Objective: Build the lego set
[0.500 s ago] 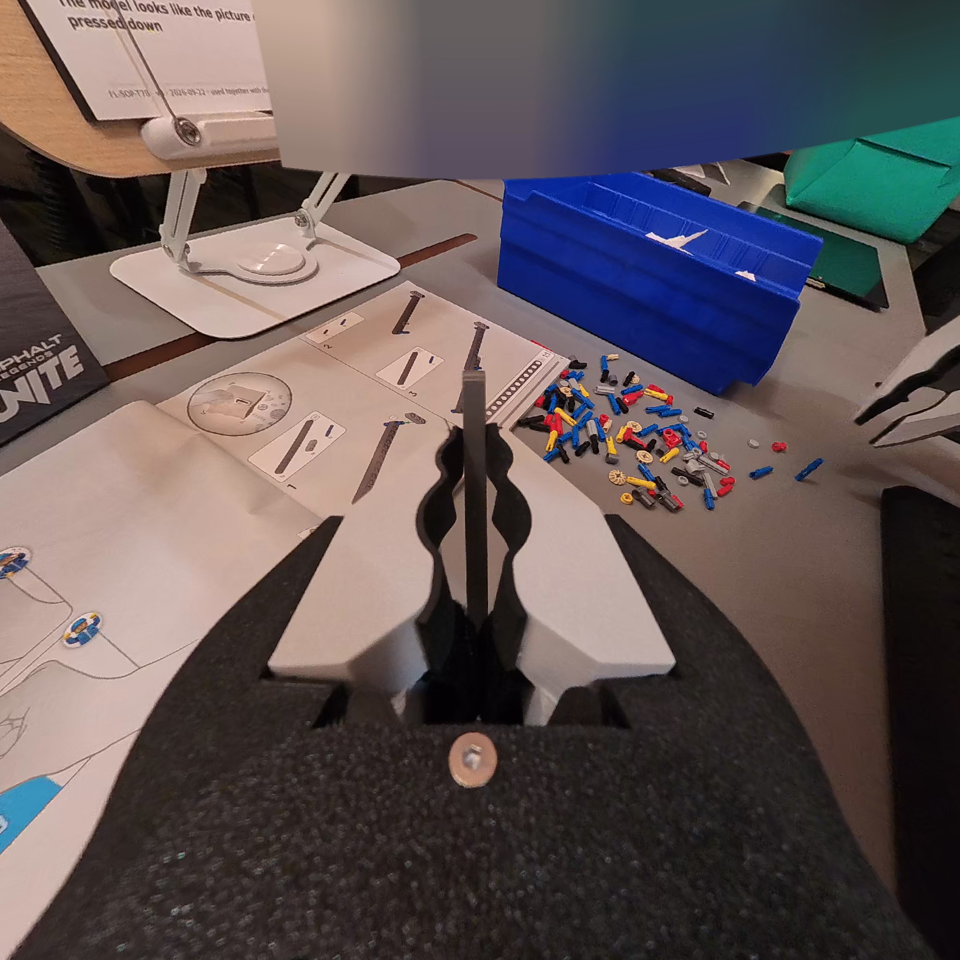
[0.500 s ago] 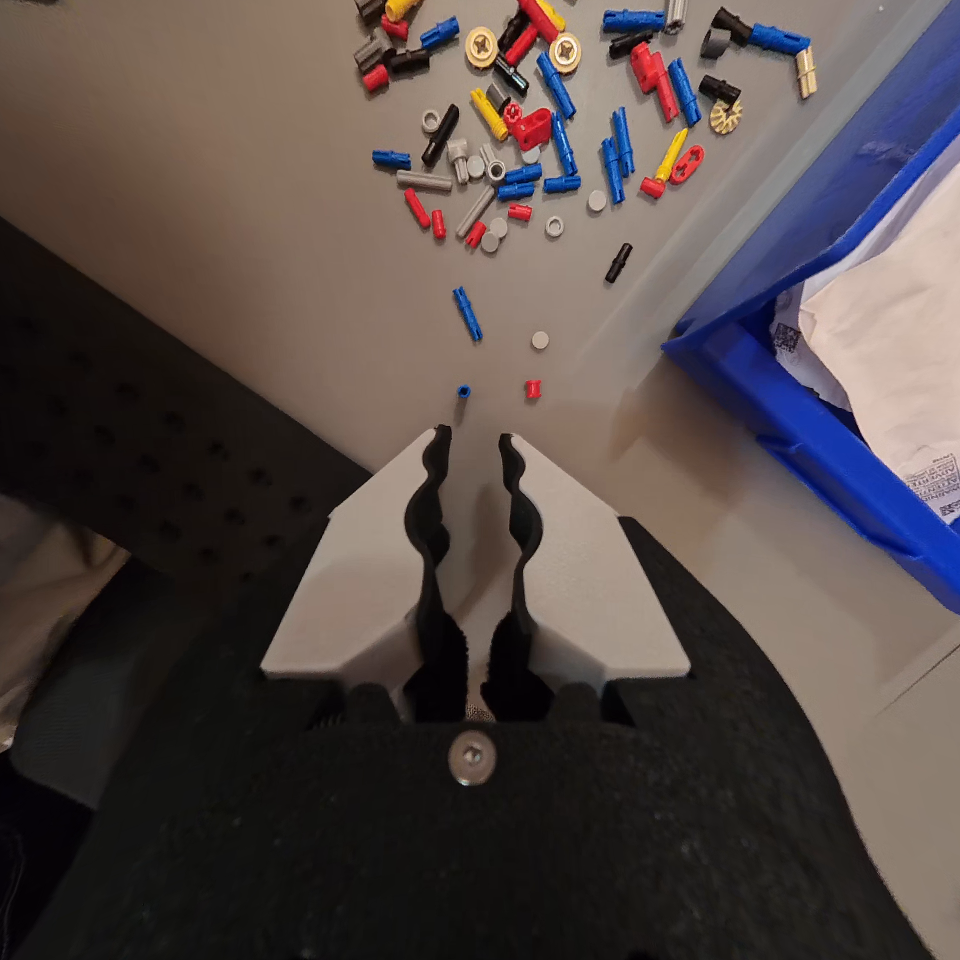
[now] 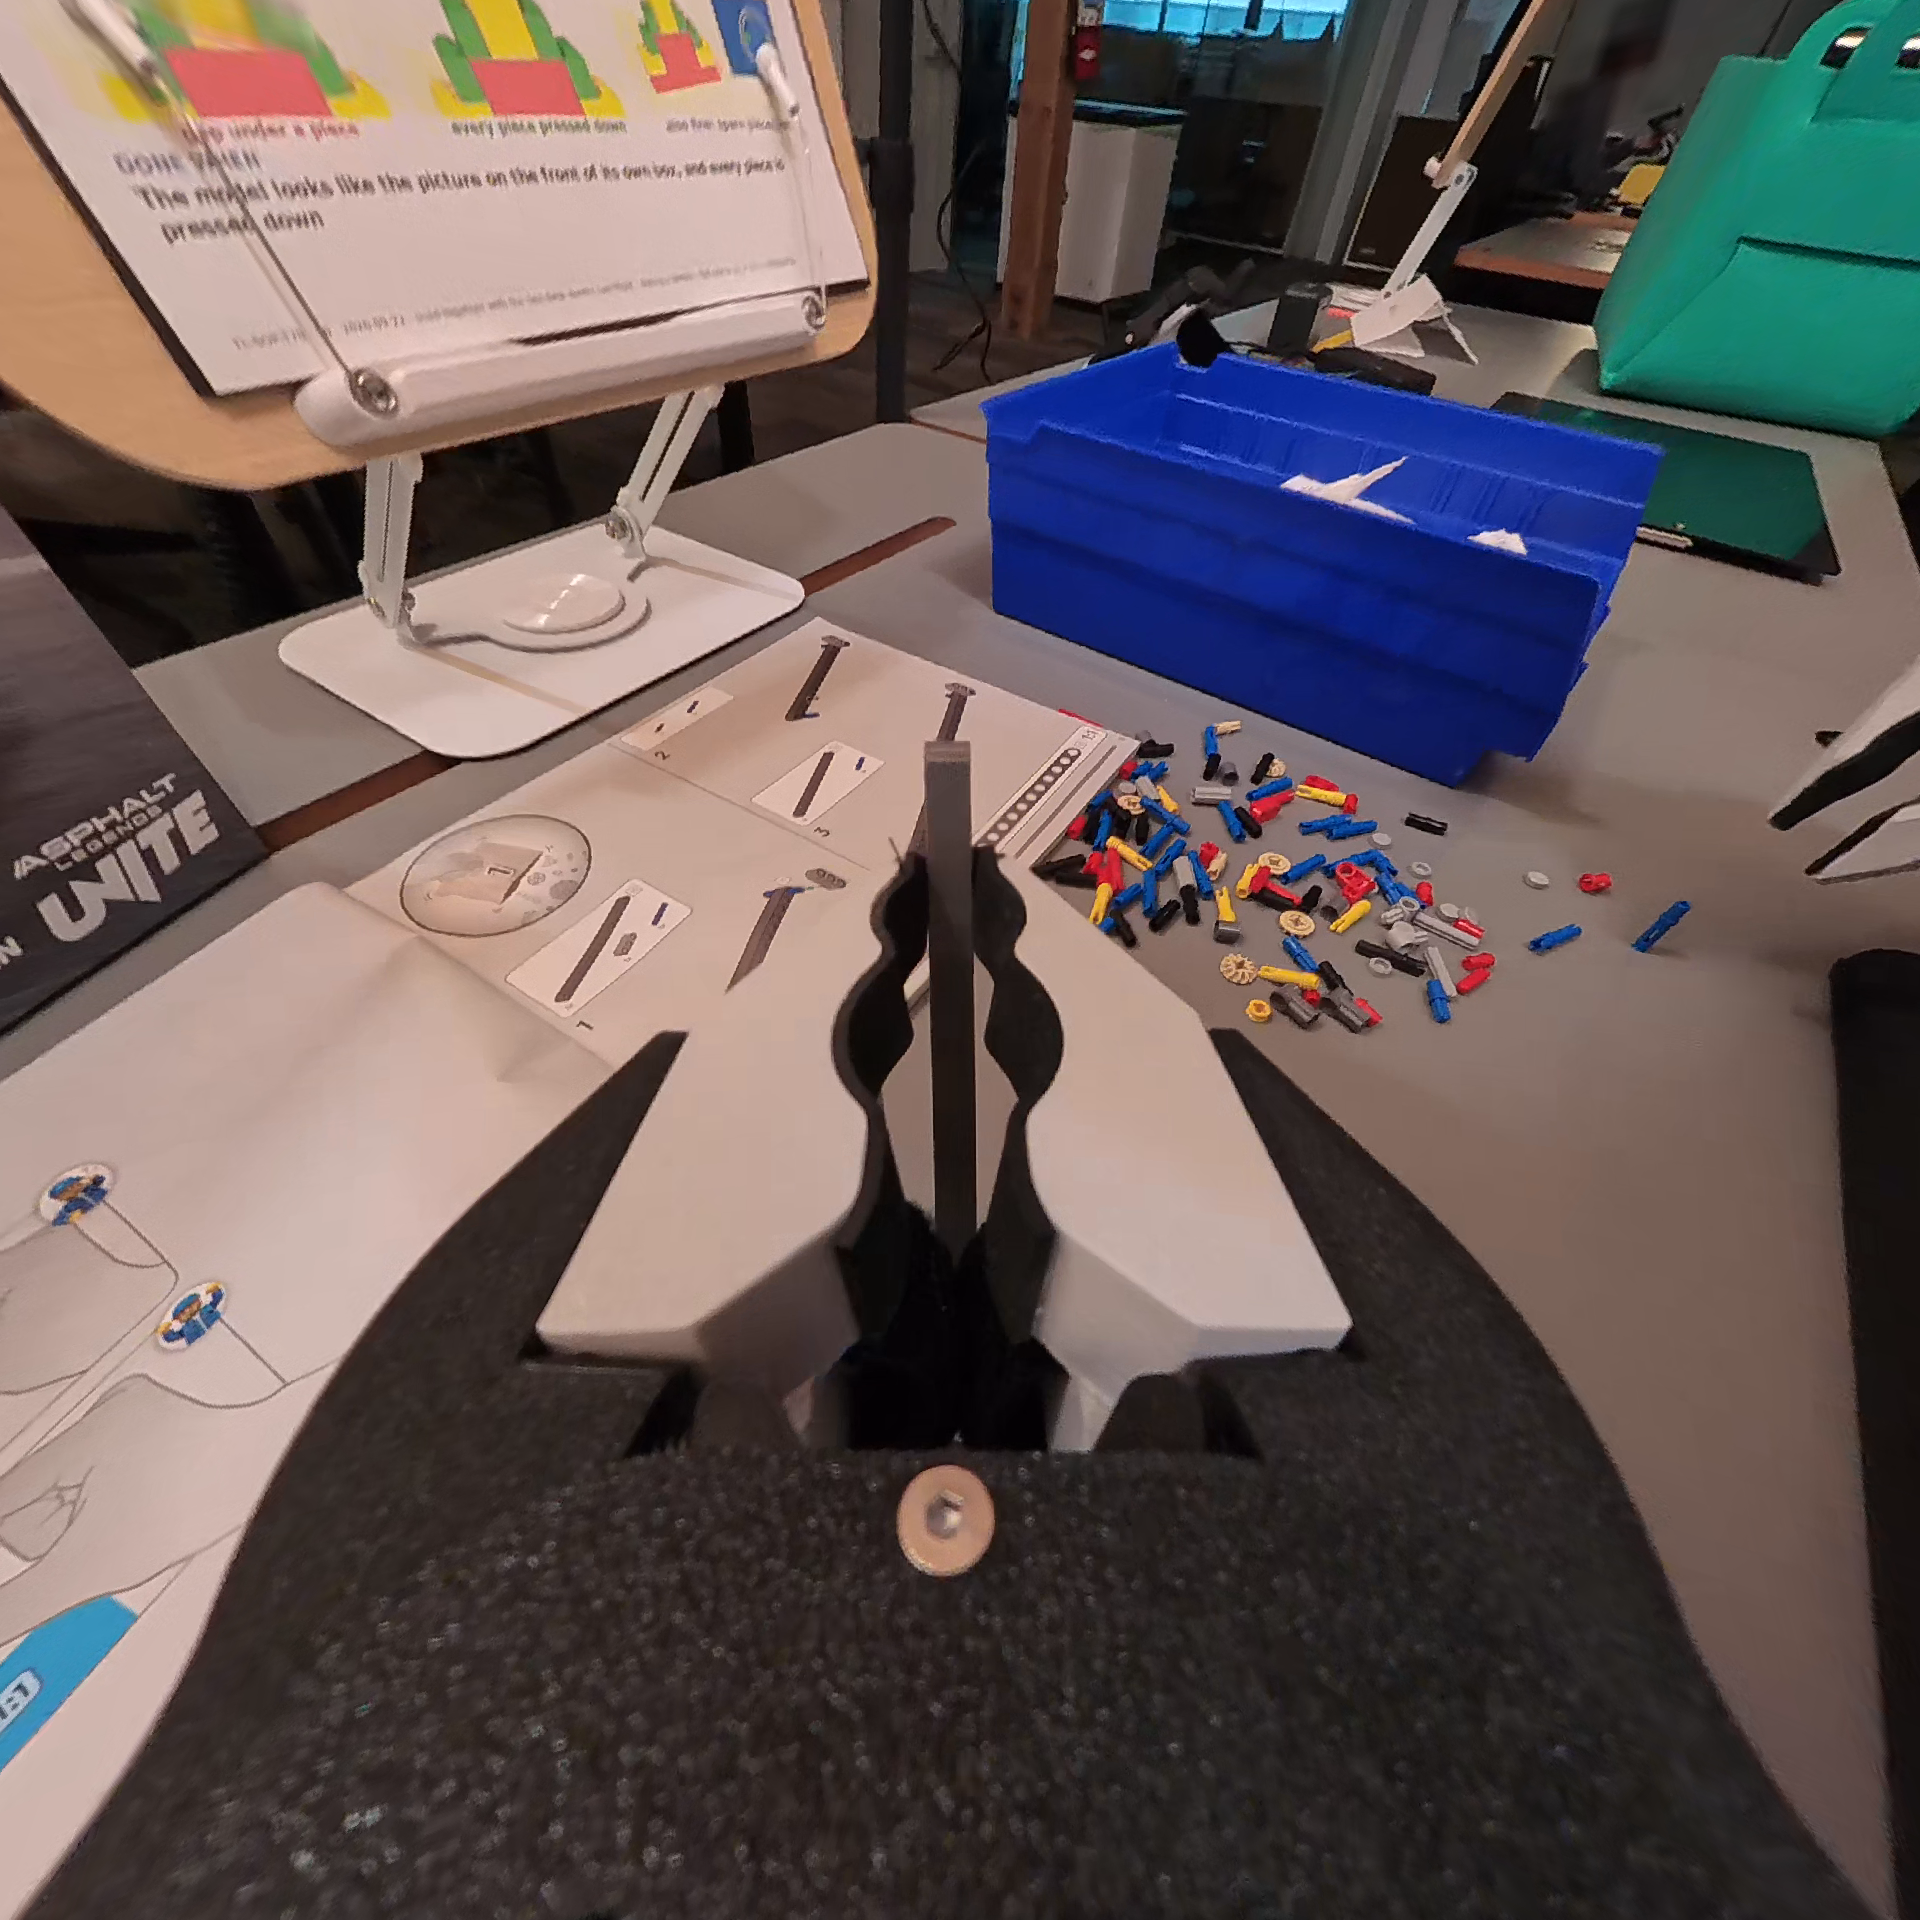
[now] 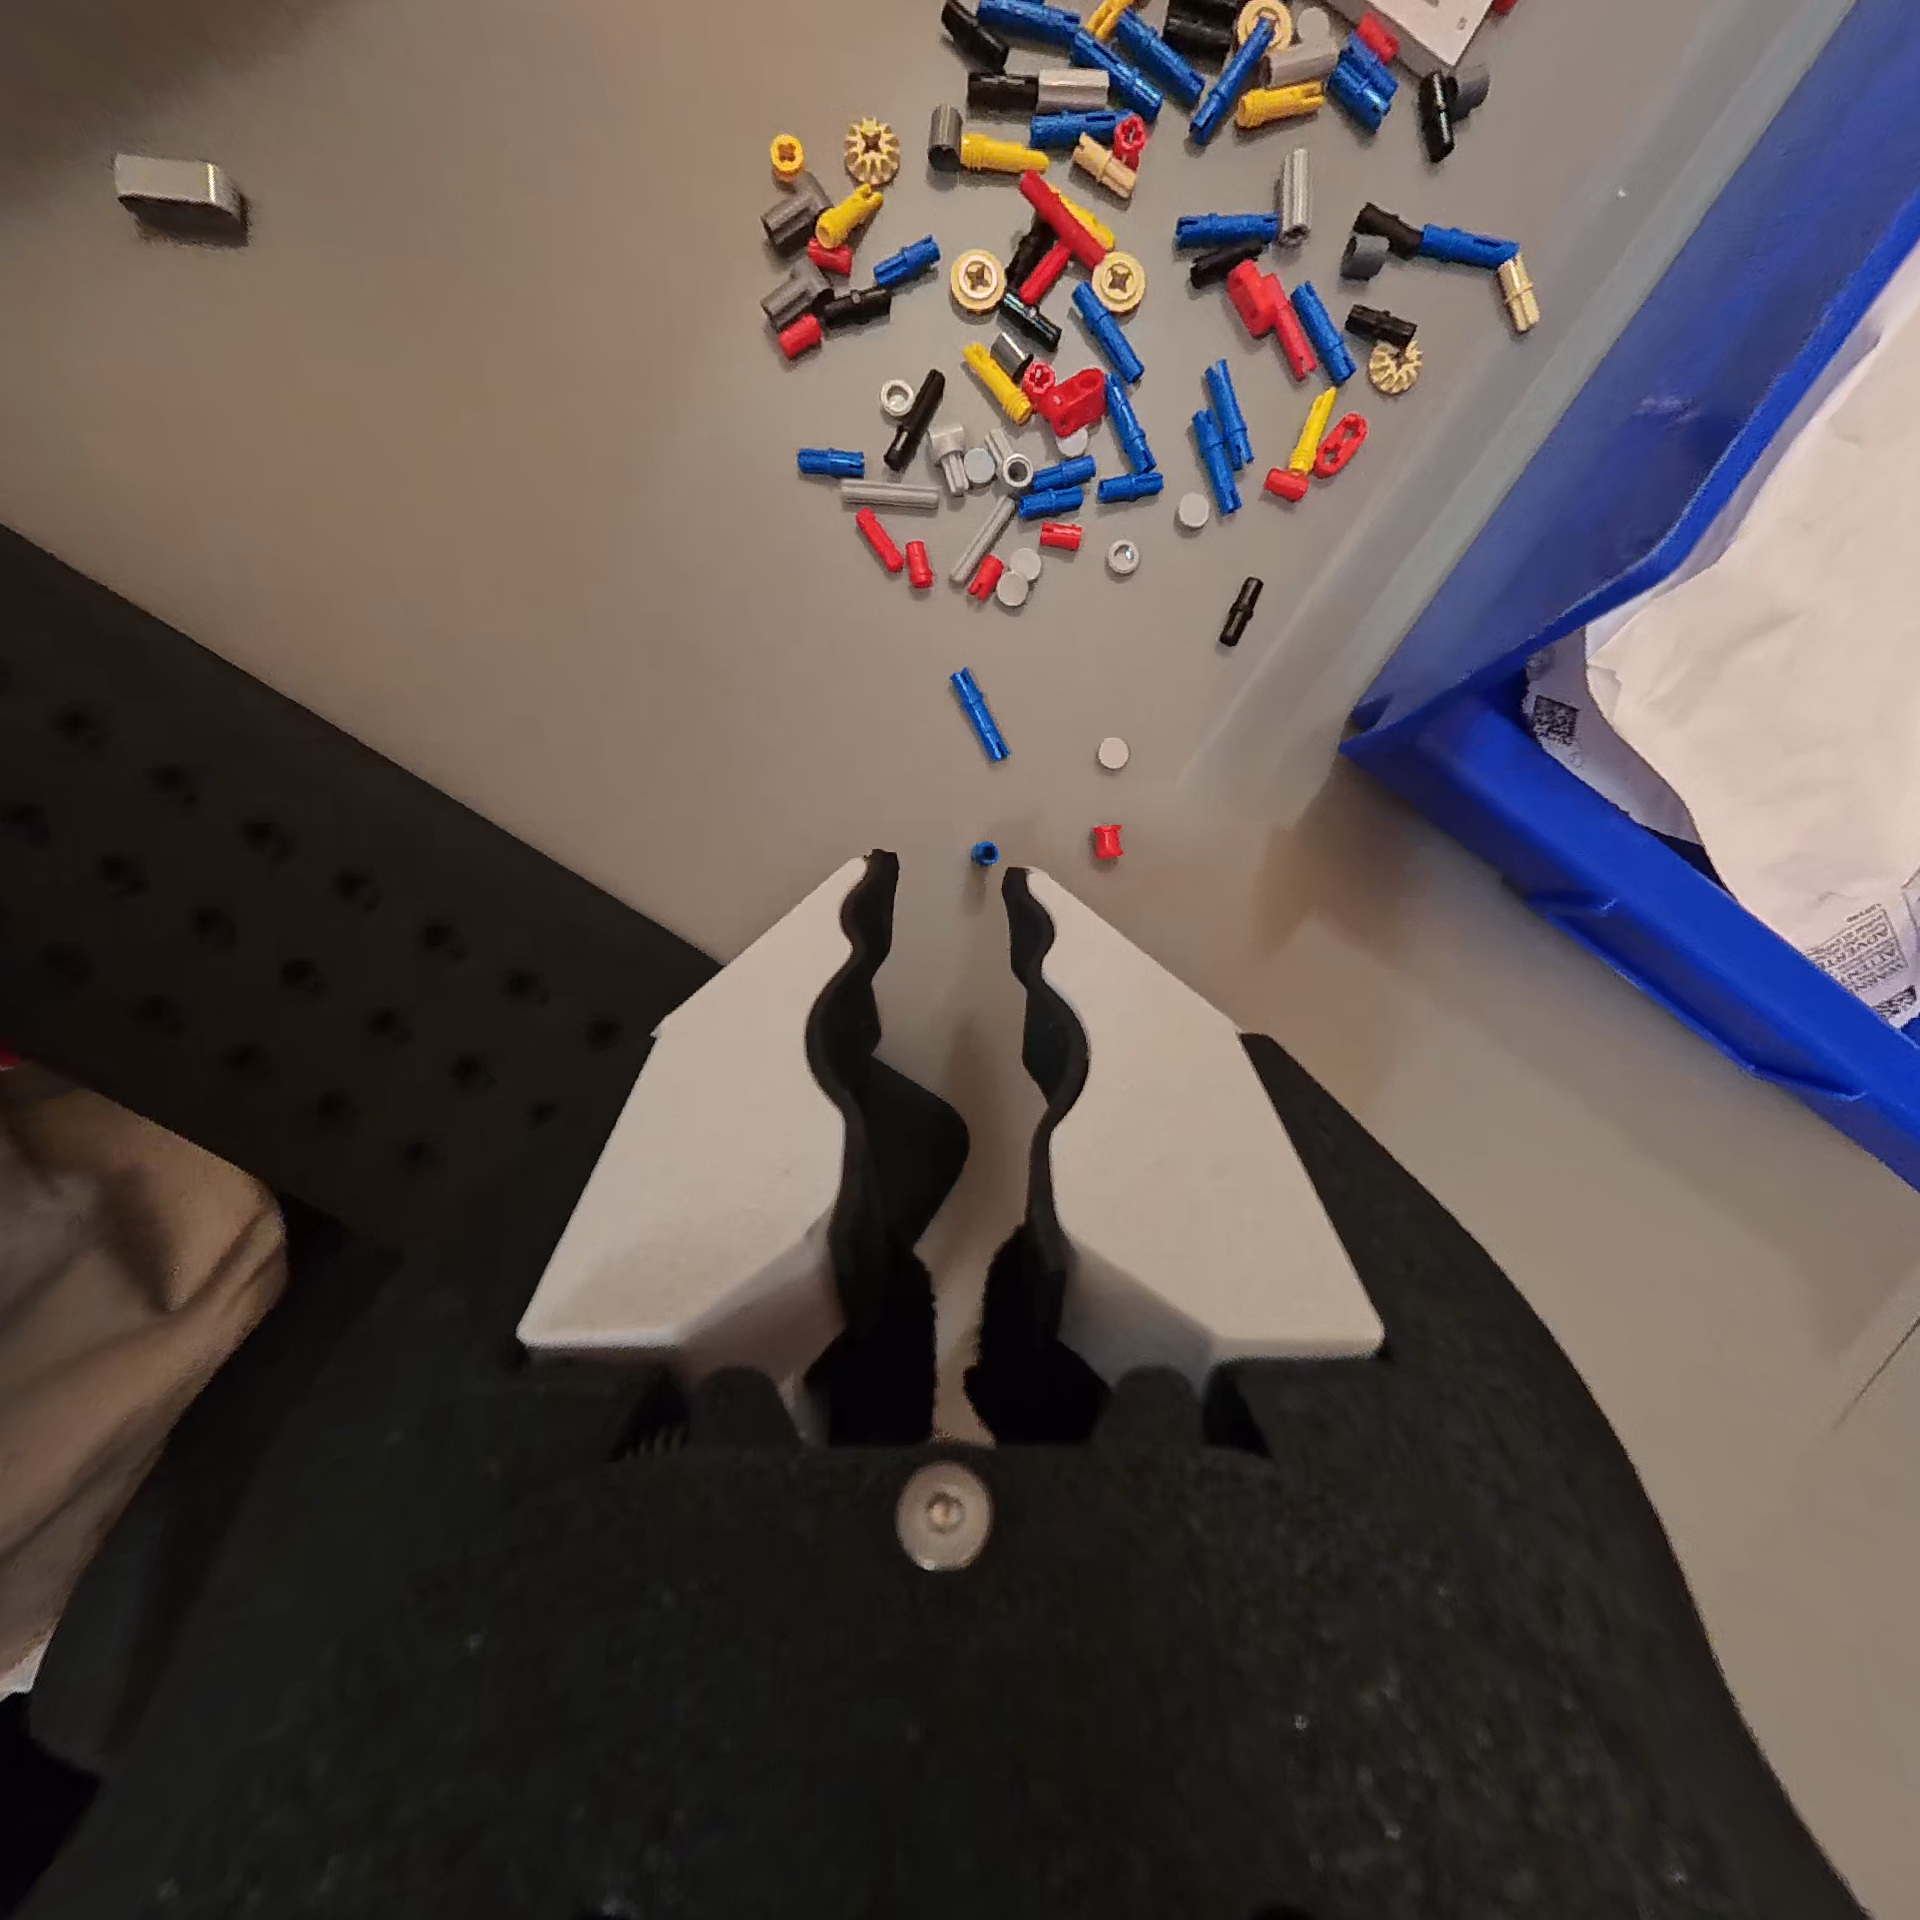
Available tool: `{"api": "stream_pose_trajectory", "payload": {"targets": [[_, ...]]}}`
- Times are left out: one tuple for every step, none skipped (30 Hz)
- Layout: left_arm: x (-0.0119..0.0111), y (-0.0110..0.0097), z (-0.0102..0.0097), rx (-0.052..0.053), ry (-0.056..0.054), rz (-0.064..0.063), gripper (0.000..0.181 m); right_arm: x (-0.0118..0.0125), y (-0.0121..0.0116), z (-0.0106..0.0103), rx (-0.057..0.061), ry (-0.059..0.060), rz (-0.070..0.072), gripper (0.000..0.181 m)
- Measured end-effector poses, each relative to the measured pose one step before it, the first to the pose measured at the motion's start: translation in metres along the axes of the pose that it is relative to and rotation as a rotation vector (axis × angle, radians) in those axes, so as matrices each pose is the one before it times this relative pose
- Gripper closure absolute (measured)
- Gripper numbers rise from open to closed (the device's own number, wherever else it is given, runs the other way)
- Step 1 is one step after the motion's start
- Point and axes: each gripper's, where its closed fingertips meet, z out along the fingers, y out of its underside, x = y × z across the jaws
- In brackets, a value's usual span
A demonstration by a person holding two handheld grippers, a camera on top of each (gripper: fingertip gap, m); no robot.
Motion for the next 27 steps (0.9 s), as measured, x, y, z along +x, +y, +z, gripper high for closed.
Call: {"api": "stream_pose_trajectory", "payload": {"targets": [[0.00192,-0.00105,-0.00015,0.0054,0.0004,0.0136,0.175,0.00127,0.00006,0.00162,-0.001,0.0082,-0.0043,0.16],[0.00172,0.00003,0.00025,-0.0005,0.0007,0.0114,0.175,0.0022,0.00112,0.00321,-0.0051,0.006,-0.0027,0.16],[0.0019,0.00037,0.00031,-0.003,0.0026,0.0069,0.175,0.00137,0.00409,0.00493,-0.0207,-0.0065,0.0022,0.16],[0.00225,-0.0001,0.00015,-0.0006,0.0049,0.0037,0.175,0.00135,0.00592,0.00545,-0.0334,-0.0079,0.0031,0.16],[0.00211,-0.00049,0.00002,0.0019,0.0045,0.0033,0.175,0.00052,0.00348,0.00492,-0.0181,-0.0081,-0.0003,0.159],[0.0017,-0.00034,-0.00023,0.0021,0.0021,0.0056,0.175,-0.00077,0.00046,0.00369,-0.0005,-0.0102,-0.0064,0.16],[0.00105,-0.00016,-0.00008,0.001,-0.0001,0.009,0.175,0.00063,-0.00046,0.00295,-0.0013,0.0008,-0.0072,0.161],[0.00026,0.00032,0.00007,-0.0017,-0.0024,0.0114,0.175,-0.00002,0.00015,0.00294,-0.0127,-0.0039,-0.0068,0.161],[-0.00034,0.00079,0.00022,-0.0044,-0.0045,0.0115,0.175,-0.0011,0.00013,0.00277,-0.0184,-0.0103,-0.0075,0.161],[-0.00079,0.0007,0.00019,-0.0037,-0.0053,0.0094,0.175,-0.00131,-0.0003,0.00254,-0.0175,-0.0104,-0.0106,0.161],[-0.00088,0.0007,0.0001,-0.0018,-0.0039,0.005,0.175,-0.00018,-0.00026,0.00212,-0.0184,-0.0033,-0.0128,0.161],[-0.0005,0.00059,0.0001,-0.0016,-0.0004,-0.0006,0.175,0.00035,0.00067,0.00169,-0.0207,-0.0013,-0.0138,0.161],[-0.00036,0.00045,0.00003,-0.0011,0.0016,-0.0044,0.175,0.00073,0.00084,0.00155,-0.0189,-0.0009,-0.0128,0.162],[-0.00052,0.00006,-0.00017,0.0009,0.001,-0.005,0.175,0.00089,0.00018,0.00078,-0.0123,0.0005,-0.0108,0.165],[-0.00054,-0.00024,-0.00026,0.0018,0.0002,-0.0035,0.175,0.00109,-0.00019,0.00018,-0.0051,0.0024,-0.0093,0.166],[-0.00042,-0.00012,-0.00016,0.0005,0.0004,-0.0019,0.175,0.00118,-0.00018,-0.00037,-0.0032,0.0023,-0.008,0.168],[-0.00024,0.00003,-0.00016,-0.0007,0.0006,-0.0012,0.175,-0.0001,0.00006,-0.00017,-0.0049,-0.0064,-0.0056,0.169],[-0.00017,0.00006,-0.00011,-0.0003,0.0009,-0.0015,0.175,-0.00136,-0.00047,0.00007,-0.0012,-0.014,-0.0043,0.169],[0.00007,0.00001,-0.00008,0.0001,0.0016,-0.0021,0.175,-0.00044,-0.00037,0.00026,-0.0011,-0.0062,-0.0036,0.169],[0.00024,-0.00011,-0.0001,0.0003,0.0019,-0.0025,0.175,0.00086,0.00069,0.00045,-0.006,0.0015,-0.0032,0.169],[0.00037,-0.00014,-0.00009,0.0005,0.0024,-0.0019,0.175,0.00045,0.00057,0.00061,-0.0051,-0.0006,-0.0029,0.169],[0.00061,-0.00024,-0.00003,0.0004,0.0025,-0.0008,0.175,0.00064,-0.00022,0.00039,0.0007,0.0026,-0.0023,0.169],[0.00072,-0.00013,0.00007,0.0001,0.0023,0.0002,0.175,0.00018,-0.00002,0.00011,0.0025,-0.0003,0.0005,0.17],[0.0007,-0.0002,0.00003,-0.0001,0.0019,0.001,0.175,-0.00134,0.0007,0.00023,-0.0033,-0.0098,0.0019,0.171],[0.00045,-0.00002,0.00009,0.0,0.001,0.0014,0.175,-0.00021,0.00064,0.00031,-0.0042,-0.0015,0.0014,0.171],[0.00052,0.00006,0.00013,-0.0008,0.0015,0.0013,0.175,0.00107,0.00015,-0.00009,-0.0012,0.0072,-0.0023,0.171],[0.00046,0.00033,0.00015,-0.0014,0.0014,0.0005,0.175,0.0007,-0.00047,-0.00027,0.0015,0.0064,-0.0037,0.171]]}}
